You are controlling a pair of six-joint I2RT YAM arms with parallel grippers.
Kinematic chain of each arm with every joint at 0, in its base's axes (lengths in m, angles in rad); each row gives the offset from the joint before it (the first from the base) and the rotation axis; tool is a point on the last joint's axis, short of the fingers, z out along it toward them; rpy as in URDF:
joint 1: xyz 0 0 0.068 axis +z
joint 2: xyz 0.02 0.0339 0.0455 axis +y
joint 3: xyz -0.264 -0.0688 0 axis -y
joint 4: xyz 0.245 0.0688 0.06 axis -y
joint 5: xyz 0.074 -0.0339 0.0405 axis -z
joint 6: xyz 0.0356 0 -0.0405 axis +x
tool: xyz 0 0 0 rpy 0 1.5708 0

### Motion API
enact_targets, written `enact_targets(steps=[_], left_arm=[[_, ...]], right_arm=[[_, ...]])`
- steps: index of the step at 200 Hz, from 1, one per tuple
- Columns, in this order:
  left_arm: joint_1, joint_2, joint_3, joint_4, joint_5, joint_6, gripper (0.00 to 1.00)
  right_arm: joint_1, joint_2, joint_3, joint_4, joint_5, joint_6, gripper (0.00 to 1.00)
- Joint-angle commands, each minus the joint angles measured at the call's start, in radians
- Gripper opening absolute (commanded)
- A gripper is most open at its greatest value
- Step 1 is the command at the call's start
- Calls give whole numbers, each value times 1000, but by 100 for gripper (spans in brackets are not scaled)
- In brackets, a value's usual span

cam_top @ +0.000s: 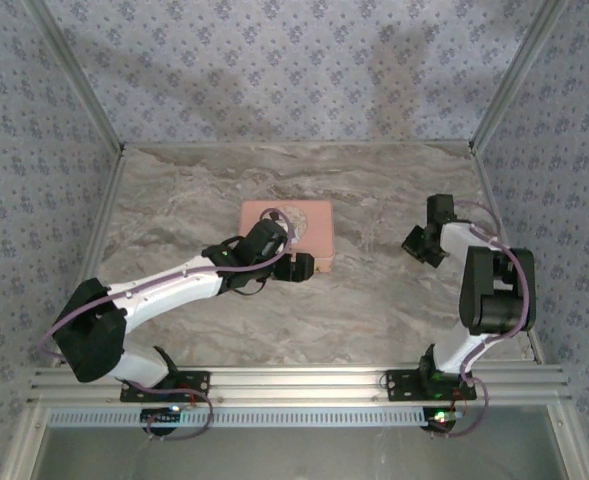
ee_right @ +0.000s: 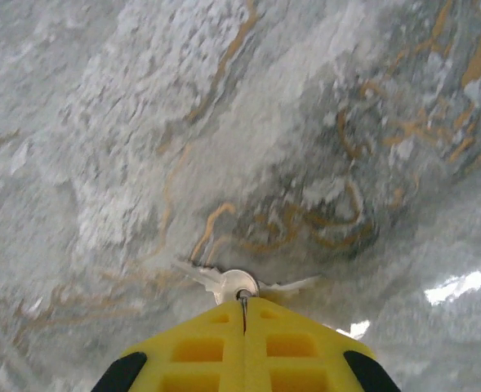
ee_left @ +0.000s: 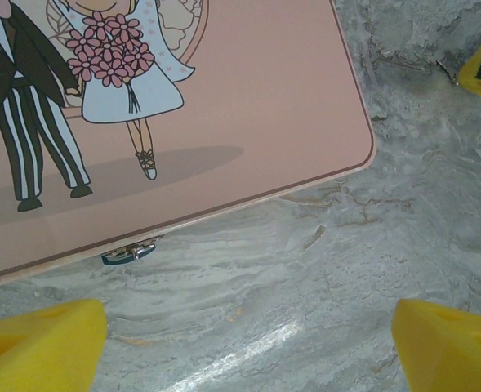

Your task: Unlock a padlock with a key

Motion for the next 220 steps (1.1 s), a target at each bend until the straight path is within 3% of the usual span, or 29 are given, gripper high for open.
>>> enact_targets(steps=[1, 56, 100, 135, 174, 208, 220], left_arm=[[-6, -23, 3, 16, -16, -6, 91], [-3, -40, 49, 12, -15, 14, 91], [42, -65, 111, 57, 82, 40, 90], [118, -85, 169, 120, 229, 71, 82], [166, -75, 242, 211, 433, 102, 62], [174, -51, 288, 315, 621, 115, 60], [174, -44, 295, 370, 682, 102, 64]], right_arm=[[6, -123, 7, -36, -55, -28, 0], [17, -316, 65, -116, -173, -29, 0], [65, -430, 174, -190, -320, 7, 0], [126, -473, 288, -268, -421, 25, 0], [171, -485, 365, -220, -628, 135, 0], [243, -471, 418, -183, -720, 180, 0], [266, -466, 424, -166, -748, 198, 0]])
